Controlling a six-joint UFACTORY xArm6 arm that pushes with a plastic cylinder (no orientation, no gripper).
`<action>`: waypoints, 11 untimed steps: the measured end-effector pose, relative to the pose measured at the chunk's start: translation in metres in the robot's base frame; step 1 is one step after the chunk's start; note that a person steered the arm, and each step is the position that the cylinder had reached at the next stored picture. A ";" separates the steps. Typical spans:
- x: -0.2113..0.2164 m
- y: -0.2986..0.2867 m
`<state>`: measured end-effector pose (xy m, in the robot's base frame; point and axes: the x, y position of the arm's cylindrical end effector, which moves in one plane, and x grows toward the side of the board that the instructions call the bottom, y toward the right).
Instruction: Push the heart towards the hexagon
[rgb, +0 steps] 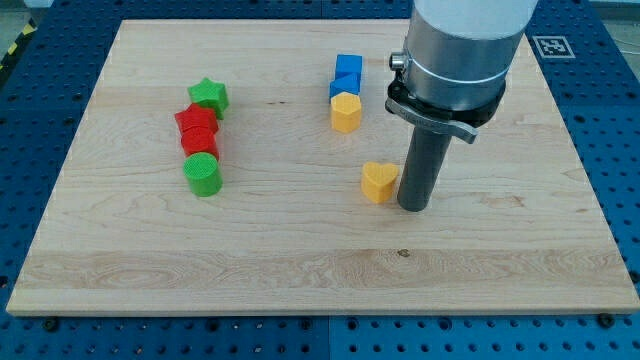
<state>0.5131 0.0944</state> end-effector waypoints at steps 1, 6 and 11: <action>0.006 0.000; -0.003 -0.050; -0.031 -0.049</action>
